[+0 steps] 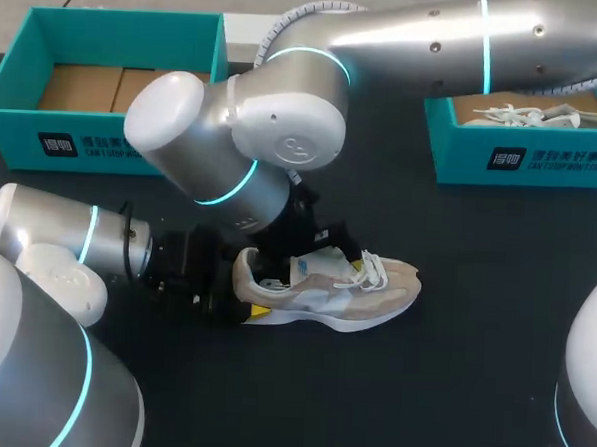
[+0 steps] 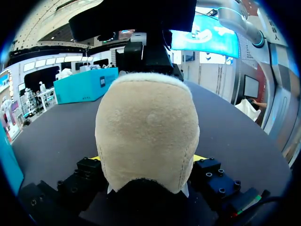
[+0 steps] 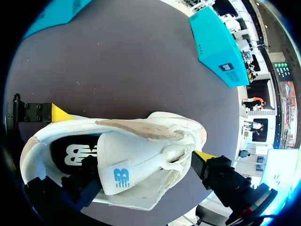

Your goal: Take the shoe out of the shoebox, open the shoe tongue, remove and reinsert the insole, then place the shoe into the shoebox

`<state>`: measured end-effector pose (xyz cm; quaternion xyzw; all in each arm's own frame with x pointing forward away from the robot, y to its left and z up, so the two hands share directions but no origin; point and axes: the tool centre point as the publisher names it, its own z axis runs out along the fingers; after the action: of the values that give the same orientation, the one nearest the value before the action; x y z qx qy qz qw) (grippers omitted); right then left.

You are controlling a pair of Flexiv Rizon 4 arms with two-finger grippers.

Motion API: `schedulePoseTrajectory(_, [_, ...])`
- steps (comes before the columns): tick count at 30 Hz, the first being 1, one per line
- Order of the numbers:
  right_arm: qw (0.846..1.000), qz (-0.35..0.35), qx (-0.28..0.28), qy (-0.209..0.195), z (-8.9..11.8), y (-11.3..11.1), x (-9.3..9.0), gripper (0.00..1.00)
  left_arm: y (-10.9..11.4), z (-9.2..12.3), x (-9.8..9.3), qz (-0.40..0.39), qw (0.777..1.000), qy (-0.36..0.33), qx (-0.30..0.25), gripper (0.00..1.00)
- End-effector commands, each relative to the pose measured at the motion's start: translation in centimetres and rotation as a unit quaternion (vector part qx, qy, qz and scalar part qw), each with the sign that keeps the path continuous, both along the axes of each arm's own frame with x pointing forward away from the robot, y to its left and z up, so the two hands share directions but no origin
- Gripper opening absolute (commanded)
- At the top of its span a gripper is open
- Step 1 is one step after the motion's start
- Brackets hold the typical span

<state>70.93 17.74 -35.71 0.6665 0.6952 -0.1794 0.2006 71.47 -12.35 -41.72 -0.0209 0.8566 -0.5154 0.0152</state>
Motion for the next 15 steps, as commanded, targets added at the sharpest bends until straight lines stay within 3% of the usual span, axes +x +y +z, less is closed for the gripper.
schedulePoseTrajectory(1, [0.970,-0.201,0.008,-0.133,1.6,-0.4,-0.8,1.00,0.2,-0.1,-0.1,0.000,1.000,0.000,0.001,0.00])
schedulePoseTrajectory(11, [0.969,-0.202,0.023,-0.139,3.9,-0.8,-1.1,1.00,0.2,-0.1,-0.1,0.000,1.000,0.000,0.001,0.00])
schedulePoseTrajectory(12, [0.970,-0.201,0.024,-0.135,4.0,-0.7,-1.1,0.80,0.2,-0.1,-0.1,0.000,1.000,0.000,0.001,0.00])
schedulePoseTrajectory(13, [0.971,-0.198,0.028,-0.134,4.0,-0.6,-1.0,0.51,0.2,-0.1,-0.1,0.000,1.000,0.000,0.001,0.00])
schedulePoseTrajectory(14, [0.970,-0.200,0.031,-0.138,4.1,-0.5,-1.0,0.40,0.2,-0.1,-0.1,0.000,1.000,0.000,0.001,0.00])
schedulePoseTrajectory(15, [0.970,-0.200,0.031,-0.137,4.2,-0.5,-1.0,0.13,0.2,-0.1,-0.1,0.000,1.000,0.000,0.001,0.00])
